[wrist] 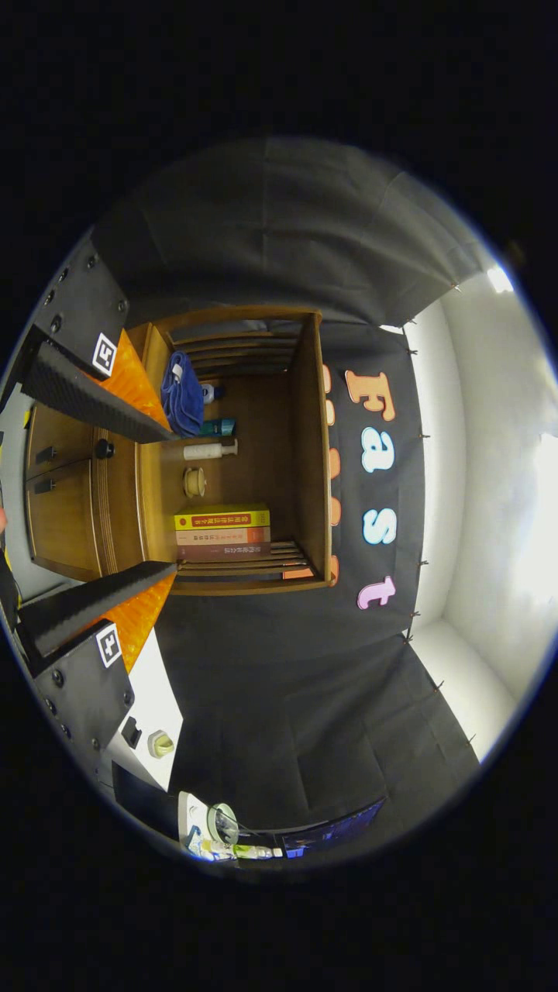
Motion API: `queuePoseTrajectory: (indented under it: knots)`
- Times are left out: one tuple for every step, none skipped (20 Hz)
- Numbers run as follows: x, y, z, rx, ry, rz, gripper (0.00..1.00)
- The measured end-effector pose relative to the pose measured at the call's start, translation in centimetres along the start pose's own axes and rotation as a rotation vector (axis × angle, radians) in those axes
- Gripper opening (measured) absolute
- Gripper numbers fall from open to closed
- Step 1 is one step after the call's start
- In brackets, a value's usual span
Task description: Pull open the drawer, take out the items inside it, and place them on the countertop above the cabinet.
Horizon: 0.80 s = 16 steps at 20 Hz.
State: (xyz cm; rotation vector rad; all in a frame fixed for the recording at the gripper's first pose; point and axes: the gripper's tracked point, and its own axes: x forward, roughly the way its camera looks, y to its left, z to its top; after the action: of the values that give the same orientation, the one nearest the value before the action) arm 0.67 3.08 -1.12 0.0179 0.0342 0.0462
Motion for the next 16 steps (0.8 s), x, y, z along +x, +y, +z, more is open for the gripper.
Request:
queuePoseTrajectory:
  knots:
    - [0.2, 0.7, -0.1, -0.013, 0.0, 0.016, 1.0]
    - [0.4, 1.3, -0.1, -0.03, -0.004, 0.023, 1.0]
    - [0.7, 1.8, 0.0, -0.047, -0.015, 0.016, 1.0]
    - [1.0, 2.1, 0.0, -0.056, -0.034, 0.004, 0.99]
    - [1.6, 2.8, -0.1, -0.059, -0.056, 0.002, 1.0]
    - [2.4, 3.8, -0.5, -0.062, -0.062, 0.012, 1.0]
    - [3.4, 4.8, -1.3, -0.064, -0.058, 0.029, 1.0]
    - [4.3, 5.6, -2.1, -0.065, -0.046, 0.041, 1.0]
    - [5.3, 6.4, -3.0, -0.067, -0.037, 0.053, 1.0]
    - [6.3, 7.0, -3.6, -0.067, -0.032, 0.061, 1.0]
    - [7.3, 7.6, -4.2, -0.065, -0.034, 0.068, 1.0]
    - [8.2, 8.2, -4.9, -0.06, -0.039, 0.075, 1.0]
    - [9.0, 8.8, -5.7, -0.055, -0.045, 0.082, 1.0]
    - [9.8, 9.1, -6.8, -0.049, -0.045, 0.086, 1.0]
    - [10.8, 9.2, -8.2, -0.046, -0.038, 0.09, 1.0]
    - [11.6, 9.6, -9.4, -0.045, -0.025, 0.095, 0.99]
